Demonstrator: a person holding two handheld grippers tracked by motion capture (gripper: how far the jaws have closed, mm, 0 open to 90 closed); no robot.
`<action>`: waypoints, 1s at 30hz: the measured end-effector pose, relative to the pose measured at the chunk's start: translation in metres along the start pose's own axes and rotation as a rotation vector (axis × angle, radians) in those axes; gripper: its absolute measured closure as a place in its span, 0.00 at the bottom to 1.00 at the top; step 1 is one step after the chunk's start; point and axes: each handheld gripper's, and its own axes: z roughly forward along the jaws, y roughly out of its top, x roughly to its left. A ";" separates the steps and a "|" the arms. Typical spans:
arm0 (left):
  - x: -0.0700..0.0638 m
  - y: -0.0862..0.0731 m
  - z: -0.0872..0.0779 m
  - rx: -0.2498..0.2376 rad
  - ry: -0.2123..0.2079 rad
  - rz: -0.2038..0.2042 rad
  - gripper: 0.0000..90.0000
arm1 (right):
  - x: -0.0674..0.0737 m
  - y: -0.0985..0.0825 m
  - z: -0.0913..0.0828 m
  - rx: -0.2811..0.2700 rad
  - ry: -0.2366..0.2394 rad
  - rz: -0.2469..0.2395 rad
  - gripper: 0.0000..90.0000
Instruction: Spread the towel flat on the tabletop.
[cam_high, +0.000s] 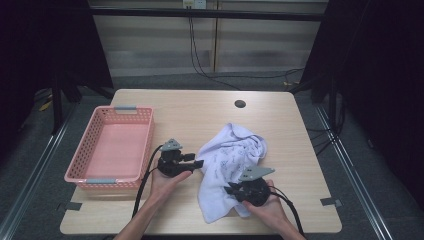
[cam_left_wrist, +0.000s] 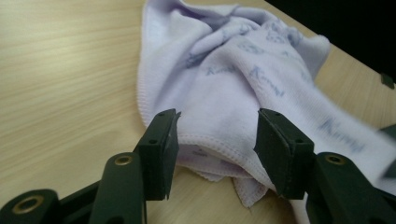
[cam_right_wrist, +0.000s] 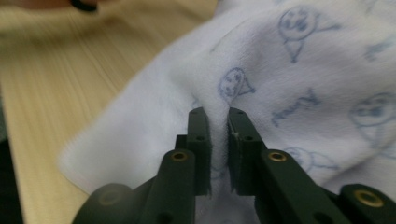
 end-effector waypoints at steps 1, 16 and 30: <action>-0.001 -0.001 0.004 0.018 -0.017 0.007 0.56 | -0.003 0.001 -0.007 -0.023 0.007 0.008 0.92; -0.053 0.060 -0.075 -0.155 -0.044 0.153 0.93 | -0.062 0.027 -0.083 -0.282 -0.109 0.131 0.91; -0.031 -0.006 -0.063 0.007 -0.027 0.069 0.63 | -0.113 -0.014 -0.040 -0.059 -0.194 0.235 0.62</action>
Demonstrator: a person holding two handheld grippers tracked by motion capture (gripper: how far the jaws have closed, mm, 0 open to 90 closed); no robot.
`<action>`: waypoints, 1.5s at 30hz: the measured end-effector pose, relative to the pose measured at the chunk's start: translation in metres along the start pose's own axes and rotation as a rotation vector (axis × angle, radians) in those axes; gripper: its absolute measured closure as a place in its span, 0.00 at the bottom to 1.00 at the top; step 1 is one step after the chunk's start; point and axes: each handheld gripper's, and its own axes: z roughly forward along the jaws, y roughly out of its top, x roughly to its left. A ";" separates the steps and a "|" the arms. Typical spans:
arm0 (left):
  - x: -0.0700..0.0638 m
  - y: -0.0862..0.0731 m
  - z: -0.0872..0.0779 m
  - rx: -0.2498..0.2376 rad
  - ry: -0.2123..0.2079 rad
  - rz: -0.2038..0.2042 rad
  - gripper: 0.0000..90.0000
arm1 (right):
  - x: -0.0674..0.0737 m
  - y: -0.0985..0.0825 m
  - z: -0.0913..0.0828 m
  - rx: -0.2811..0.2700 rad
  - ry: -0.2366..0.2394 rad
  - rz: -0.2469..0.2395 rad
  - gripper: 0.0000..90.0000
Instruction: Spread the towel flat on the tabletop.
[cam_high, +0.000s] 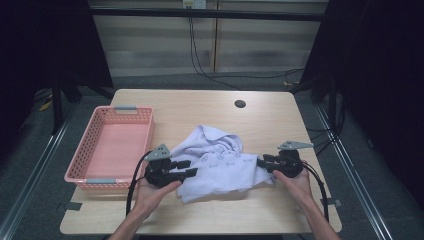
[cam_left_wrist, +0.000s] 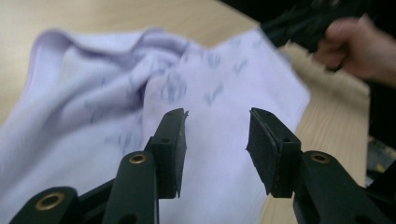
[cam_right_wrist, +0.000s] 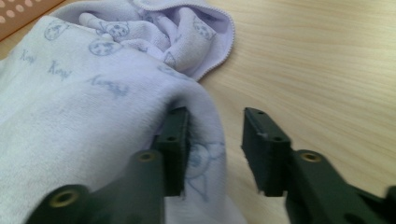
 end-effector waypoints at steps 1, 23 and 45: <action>0.000 -0.006 0.000 0.025 -0.004 0.001 0.63 | 0.001 0.000 -0.004 -0.007 -0.013 -0.006 0.59; 0.008 -0.029 0.001 0.095 0.003 -0.039 0.97 | 0.039 -0.029 -0.003 0.079 0.089 -0.143 0.57; 0.024 0.019 -0.050 -0.217 0.046 -0.086 0.98 | 0.042 -0.021 0.017 0.104 0.143 -0.172 0.57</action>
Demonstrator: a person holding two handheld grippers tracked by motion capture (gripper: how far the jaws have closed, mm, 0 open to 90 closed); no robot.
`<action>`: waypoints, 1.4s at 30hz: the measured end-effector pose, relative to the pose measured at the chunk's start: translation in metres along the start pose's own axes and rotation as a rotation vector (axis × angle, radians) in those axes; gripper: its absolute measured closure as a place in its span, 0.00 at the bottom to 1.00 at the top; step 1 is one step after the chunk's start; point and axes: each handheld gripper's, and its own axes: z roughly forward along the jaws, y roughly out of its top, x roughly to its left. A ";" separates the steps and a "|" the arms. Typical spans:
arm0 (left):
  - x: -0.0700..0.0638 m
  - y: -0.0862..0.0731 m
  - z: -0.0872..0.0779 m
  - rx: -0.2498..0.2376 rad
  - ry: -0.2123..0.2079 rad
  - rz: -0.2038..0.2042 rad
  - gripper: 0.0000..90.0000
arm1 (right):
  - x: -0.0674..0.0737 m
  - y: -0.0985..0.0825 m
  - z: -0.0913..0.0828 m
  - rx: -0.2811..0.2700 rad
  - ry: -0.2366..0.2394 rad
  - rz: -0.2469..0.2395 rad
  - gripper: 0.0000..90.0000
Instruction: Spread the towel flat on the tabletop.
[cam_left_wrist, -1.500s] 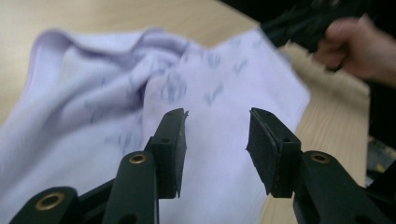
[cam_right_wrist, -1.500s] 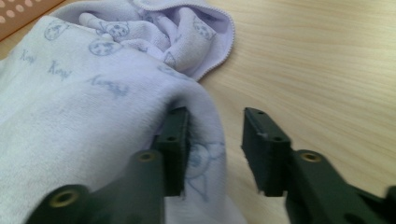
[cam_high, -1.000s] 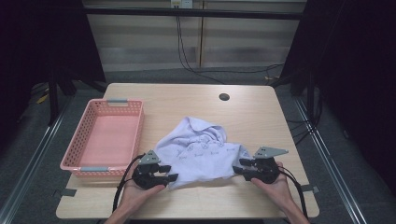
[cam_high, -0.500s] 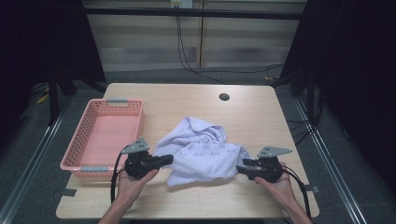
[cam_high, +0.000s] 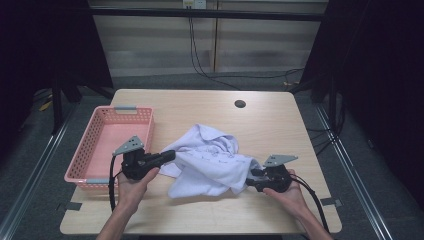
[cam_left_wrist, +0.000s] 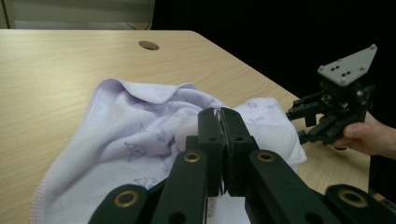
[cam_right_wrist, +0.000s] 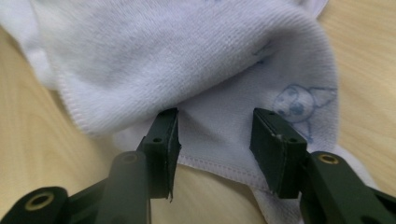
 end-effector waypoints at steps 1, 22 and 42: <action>0.001 0.001 -0.001 -0.002 0.000 -0.001 0.98 | 0.001 0.000 0.005 0.012 -0.001 -0.014 0.59; 0.014 0.019 -0.005 -0.029 0.057 -0.020 0.98 | 0.023 0.012 0.008 -0.004 0.100 -0.038 0.60; 0.020 0.022 -0.019 -0.073 0.097 -0.041 0.98 | -0.013 0.024 -0.062 -0.231 0.067 0.088 0.93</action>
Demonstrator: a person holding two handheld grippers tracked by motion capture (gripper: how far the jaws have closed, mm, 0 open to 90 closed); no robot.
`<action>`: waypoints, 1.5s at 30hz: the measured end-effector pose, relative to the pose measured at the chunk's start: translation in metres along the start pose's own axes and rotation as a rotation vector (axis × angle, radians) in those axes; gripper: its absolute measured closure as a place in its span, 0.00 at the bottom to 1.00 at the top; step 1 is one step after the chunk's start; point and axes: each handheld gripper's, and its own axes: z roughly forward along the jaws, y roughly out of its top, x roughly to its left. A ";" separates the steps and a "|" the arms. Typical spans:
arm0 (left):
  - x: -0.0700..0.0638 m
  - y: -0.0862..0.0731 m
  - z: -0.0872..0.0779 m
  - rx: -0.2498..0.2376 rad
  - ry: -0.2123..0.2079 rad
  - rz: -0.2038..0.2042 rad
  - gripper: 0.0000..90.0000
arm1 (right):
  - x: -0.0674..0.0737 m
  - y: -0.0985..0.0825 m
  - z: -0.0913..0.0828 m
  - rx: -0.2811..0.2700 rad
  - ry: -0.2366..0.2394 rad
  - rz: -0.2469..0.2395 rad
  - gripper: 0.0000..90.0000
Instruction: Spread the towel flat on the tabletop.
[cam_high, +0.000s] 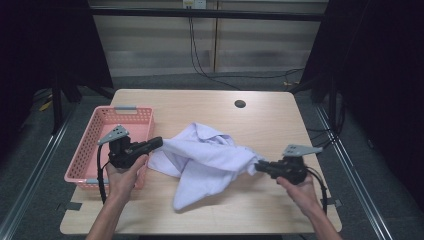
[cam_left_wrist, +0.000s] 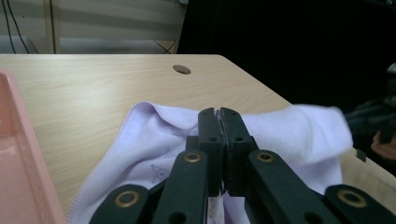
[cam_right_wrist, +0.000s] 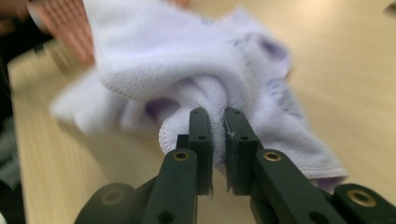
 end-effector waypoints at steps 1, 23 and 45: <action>0.000 0.001 0.000 0.000 0.001 0.003 0.98 | -0.005 0.008 -0.012 -0.048 -0.010 0.014 0.95; -0.025 0.037 -0.021 -0.095 -0.113 0.093 0.98 | -0.004 0.068 -0.063 -0.186 -0.043 -0.016 0.96; -0.104 -0.056 -0.134 0.088 -0.271 0.179 0.71 | 0.107 -0.021 -0.144 -0.088 0.002 -0.128 0.62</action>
